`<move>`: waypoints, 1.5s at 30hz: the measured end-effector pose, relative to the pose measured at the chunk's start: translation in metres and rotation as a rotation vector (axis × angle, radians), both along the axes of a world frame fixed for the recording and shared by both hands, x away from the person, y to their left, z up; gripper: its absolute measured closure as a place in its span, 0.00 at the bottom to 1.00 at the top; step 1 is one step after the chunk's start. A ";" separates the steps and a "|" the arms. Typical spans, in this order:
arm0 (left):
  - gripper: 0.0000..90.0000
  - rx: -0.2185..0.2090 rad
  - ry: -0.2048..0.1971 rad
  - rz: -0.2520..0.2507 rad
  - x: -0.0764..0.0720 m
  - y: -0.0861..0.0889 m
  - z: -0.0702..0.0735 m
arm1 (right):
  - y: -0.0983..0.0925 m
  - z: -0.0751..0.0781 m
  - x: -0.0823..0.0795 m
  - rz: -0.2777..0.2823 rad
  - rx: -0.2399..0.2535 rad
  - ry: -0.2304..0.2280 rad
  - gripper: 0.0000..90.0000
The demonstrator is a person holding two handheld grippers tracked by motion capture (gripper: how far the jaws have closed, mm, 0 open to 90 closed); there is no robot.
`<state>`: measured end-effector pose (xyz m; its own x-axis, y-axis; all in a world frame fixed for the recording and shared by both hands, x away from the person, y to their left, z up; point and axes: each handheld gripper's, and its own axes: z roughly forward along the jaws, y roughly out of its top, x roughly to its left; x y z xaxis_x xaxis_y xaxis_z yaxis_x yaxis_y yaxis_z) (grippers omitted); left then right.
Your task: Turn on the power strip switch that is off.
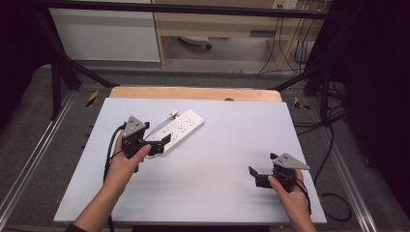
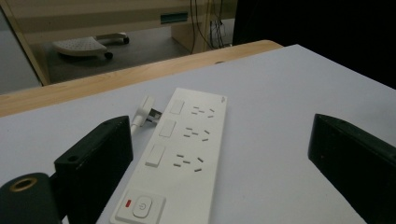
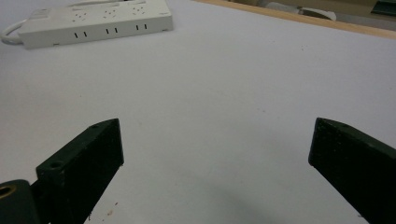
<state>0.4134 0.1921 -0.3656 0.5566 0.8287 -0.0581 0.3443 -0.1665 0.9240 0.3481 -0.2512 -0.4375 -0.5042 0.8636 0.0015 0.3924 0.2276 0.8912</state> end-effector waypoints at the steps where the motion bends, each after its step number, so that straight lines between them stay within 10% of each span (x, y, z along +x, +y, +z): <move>1: 0.08 -0.004 0.001 0.005 0.003 0.000 0.000 | 0.001 -0.001 -0.001 0.004 -0.005 0.004 0.04; 45: 0.14 0.087 0.042 0.073 0.060 -0.015 -0.010 | 0.009 0.001 -0.007 0.051 -0.034 -0.009 0.04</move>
